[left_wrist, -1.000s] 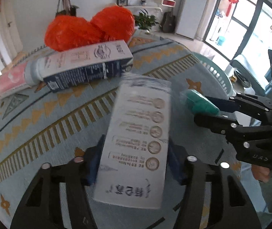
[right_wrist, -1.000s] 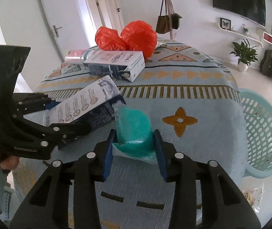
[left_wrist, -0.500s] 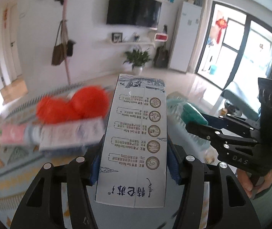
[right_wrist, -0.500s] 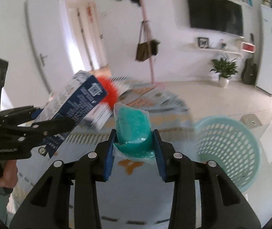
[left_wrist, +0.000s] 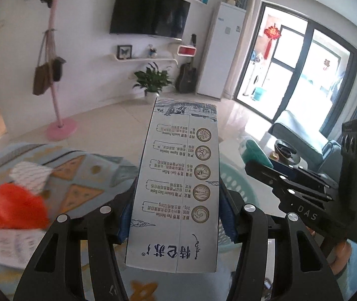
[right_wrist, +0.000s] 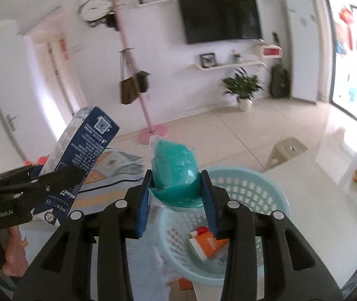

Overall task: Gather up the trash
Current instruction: 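Carry both items over the teal basket and open both tools to drop them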

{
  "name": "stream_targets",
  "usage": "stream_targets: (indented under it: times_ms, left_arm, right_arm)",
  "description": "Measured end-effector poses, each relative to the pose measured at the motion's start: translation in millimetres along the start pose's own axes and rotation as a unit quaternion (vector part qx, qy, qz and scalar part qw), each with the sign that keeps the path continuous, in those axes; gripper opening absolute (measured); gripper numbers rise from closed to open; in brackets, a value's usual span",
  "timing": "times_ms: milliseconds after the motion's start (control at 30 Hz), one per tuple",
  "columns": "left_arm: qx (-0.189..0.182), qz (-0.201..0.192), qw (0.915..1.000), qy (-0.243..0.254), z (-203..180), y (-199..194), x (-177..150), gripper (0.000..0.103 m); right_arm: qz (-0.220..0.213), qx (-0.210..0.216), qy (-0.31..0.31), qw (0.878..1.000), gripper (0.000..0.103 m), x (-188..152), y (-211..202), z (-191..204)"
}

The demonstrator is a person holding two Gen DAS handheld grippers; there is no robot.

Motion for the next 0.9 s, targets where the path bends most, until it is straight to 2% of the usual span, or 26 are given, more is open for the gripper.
stream_targets:
  times_ms: [267, 333, 533, 567, 600, 667, 733, 900]
  left_arm:
    - [-0.018, 0.051, 0.9984, -0.018, -15, 59, -18, 0.054]
    - [-0.031, 0.059, 0.9977, -0.009, -22, 67, -23, 0.054]
    - [-0.040, 0.088, 0.9953, -0.006, -27, 84, -34, 0.056]
    - [-0.038, 0.087, 0.9955, -0.005, -28, 83, -35, 0.060]
    - [-0.034, 0.085, 0.9958, -0.004, -26, 83, -33, 0.069]
    - [-0.025, 0.074, 0.9969, -0.009, -23, 78, -32, 0.075]
    - [-0.029, 0.071, 0.9968, -0.023, -19, 74, -30, 0.077]
    - [-0.026, 0.056, 0.9974, -0.037, -11, 63, -25, 0.080]
  right_arm:
    - [0.057, -0.071, 0.041, 0.995, 0.034, -31, 39, -57]
    - [0.070, -0.081, 0.046, 0.993, 0.034, -39, 46, -65]
    - [0.102, -0.095, 0.071, 0.988, 0.037, -59, 58, -85]
    - [0.104, -0.094, 0.074, 0.987, 0.038, -62, 58, -86]
    - [0.106, -0.093, 0.077, 0.987, 0.038, -62, 59, -88]
    - [0.106, -0.097, 0.079, 0.986, 0.041, -63, 57, -90]
    - [0.103, -0.097, 0.083, 0.986, 0.045, -62, 54, -91]
    - [0.094, -0.095, 0.085, 0.987, 0.046, -58, 44, -84]
Point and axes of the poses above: each gripper's, at about its wrist camera, not at the fingertips, and y roughly the way its jaws point, z to its left, x to its top, the point moved 1 cm from there along y, roughly the way its jaws point, and after that the axes turned 12 degrees about -z, right-handed, at the moved point
